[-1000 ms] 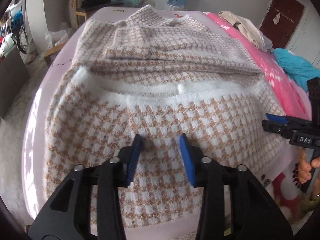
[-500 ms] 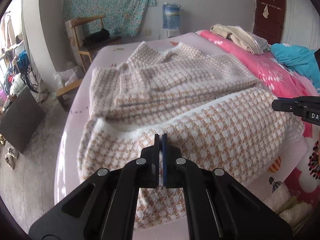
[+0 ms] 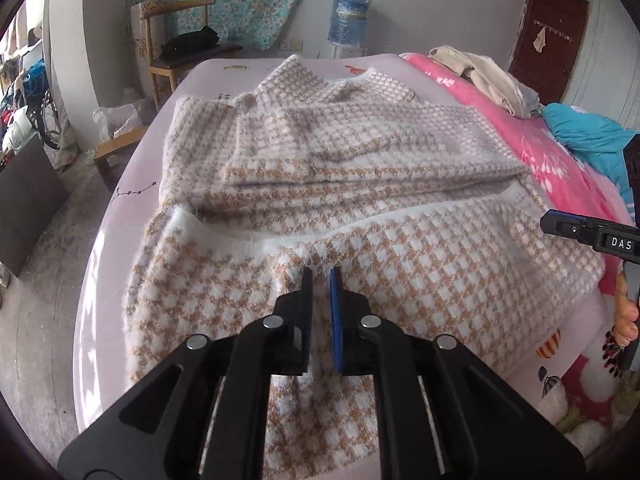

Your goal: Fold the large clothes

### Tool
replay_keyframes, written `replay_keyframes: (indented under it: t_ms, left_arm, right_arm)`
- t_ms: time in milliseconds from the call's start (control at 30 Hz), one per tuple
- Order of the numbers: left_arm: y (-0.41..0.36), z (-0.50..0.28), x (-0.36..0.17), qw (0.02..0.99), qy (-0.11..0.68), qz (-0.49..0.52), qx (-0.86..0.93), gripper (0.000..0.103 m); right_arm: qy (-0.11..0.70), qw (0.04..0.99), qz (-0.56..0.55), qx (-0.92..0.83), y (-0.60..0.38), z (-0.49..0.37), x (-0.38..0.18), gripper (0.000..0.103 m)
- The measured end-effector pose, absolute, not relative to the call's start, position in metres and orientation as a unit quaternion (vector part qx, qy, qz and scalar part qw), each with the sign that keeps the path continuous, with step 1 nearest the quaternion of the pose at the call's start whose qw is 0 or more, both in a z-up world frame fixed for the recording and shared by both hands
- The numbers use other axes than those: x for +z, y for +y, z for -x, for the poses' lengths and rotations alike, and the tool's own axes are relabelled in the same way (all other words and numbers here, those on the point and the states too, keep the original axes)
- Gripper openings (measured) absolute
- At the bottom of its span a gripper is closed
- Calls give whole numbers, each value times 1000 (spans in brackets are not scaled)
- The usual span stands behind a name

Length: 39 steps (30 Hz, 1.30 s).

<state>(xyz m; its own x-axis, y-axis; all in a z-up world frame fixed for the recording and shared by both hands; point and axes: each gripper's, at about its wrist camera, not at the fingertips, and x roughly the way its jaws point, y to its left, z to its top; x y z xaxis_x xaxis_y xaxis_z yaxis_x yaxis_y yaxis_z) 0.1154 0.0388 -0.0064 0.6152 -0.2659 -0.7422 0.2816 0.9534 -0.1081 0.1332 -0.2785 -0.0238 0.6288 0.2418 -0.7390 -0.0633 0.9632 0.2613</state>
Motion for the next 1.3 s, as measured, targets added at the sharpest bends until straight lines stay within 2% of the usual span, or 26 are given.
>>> replay_keyframes:
  t_ms: [67, 200, 267, 367, 500, 733, 1033, 1300]
  left_arm:
    - [40, -111, -5, 900, 409, -10, -153, 18]
    - [48, -115, -12, 897, 422, 0, -135, 18]
    - [54, -118, -13, 896, 425, 7, -126, 19]
    - [62, -119, -15, 898, 424, 10, -114, 28]
    - [66, -119, -20, 897, 428, 8, -108, 29]
    - [86, -113, 6, 919, 381, 27, -100, 29]
    - [106, -146, -23, 886, 454, 58, -76, 30]
    - [99, -140, -6, 908, 415, 28, -51, 32]
  right_arm:
    - [418, 903, -87, 52, -289, -129, -20, 38]
    - [430, 899, -80, 20, -305, -137, -29, 38]
    - [438, 895, -81, 19, -308, -147, -37, 47]
    - [450, 890, -69, 17, -312, -162, -50, 47]
    - [457, 887, -66, 22, -312, -167, -52, 47]
    - [453, 886, -87, 49, -314, -153, -41, 47]
    - [480, 864, -137, 69, -326, -165, -55, 47]
    - [478, 867, -126, 64, -324, -159, -56, 47]
